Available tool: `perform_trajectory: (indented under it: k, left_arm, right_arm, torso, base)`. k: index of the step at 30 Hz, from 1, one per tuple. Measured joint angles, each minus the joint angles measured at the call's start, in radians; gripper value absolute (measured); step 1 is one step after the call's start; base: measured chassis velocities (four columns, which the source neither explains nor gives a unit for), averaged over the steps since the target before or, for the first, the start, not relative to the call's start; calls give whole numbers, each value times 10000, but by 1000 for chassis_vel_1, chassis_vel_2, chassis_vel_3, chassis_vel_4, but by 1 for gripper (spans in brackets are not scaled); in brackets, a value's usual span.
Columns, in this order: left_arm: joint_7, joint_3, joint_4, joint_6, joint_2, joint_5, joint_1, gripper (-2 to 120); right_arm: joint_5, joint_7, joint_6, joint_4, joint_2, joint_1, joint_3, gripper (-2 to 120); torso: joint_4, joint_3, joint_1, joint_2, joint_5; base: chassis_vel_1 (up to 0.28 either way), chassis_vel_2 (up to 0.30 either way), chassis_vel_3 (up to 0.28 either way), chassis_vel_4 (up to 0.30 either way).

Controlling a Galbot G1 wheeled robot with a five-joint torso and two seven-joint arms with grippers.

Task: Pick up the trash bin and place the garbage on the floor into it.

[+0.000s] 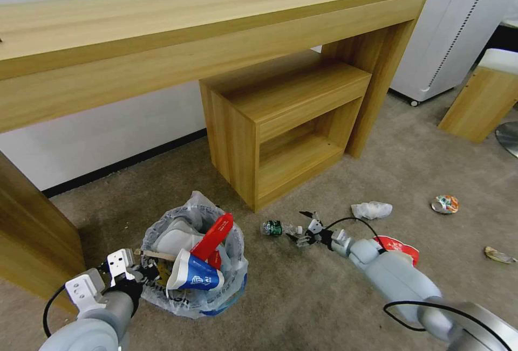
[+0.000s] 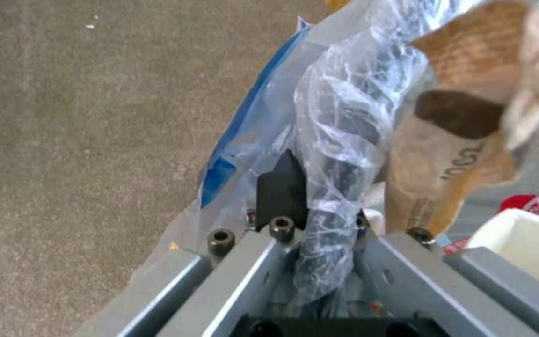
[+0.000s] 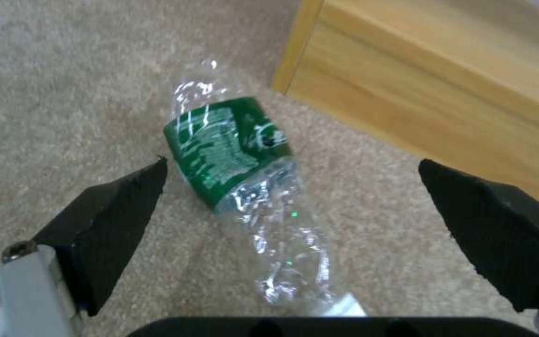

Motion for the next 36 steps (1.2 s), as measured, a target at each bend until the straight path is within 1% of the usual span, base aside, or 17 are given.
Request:
perform_trajectory:
  k: [12,15,22,31,34,35,36]
  left_arm:
    - [63,10,-130,0,-5,7,103,0]
    - [71,12,-162,0,-8,6,100,0]
    - [74,13,-174,0,-6,-9,84,0]
    - [108,1,-205,0,-2,-33,156,0]
    - [138,-22,-231,-1,-3,-35,198,0]
    - [138,-22,-231,-1,-3,-35,198,0]
    - [143,-27,-242,-3,-3,-36,208,0]
  right_arm:
    - [-800,191,145,-1063,643,343,319,99]
    - [-1103,367,128,-1426,835,422,463,99]
    - [-1619,707,133,-1844,1120,430,661,98]
    - [-1934,796,250,-2502,1465,585,838,96]
    - [-2338,1217,-79,-2613,1595,630,902,95]
    - [-2338,1217,-79,-2613,1595,630,902,95]
    - [-2389,1304,-153,-2644,1638,631,904,91]
  torso:
    - [-1,0,0,0,0]
    - [-1,0,0,0,0]
    - [-1,0,1,0,0]
    - [-1,0,0,0,1]
    - [0,0,0,0,1]
    - [0,0,0,0,1]
    - [-1,0,0,0,0]
  base:
    - [0,0,0,0]
    - [0,0,0,0]
    - [0,0,0,0]
    - [0,0,0,0]
    - [0,0,0,0]
    - [0,0,0,0]
    - [0,0,0,0]
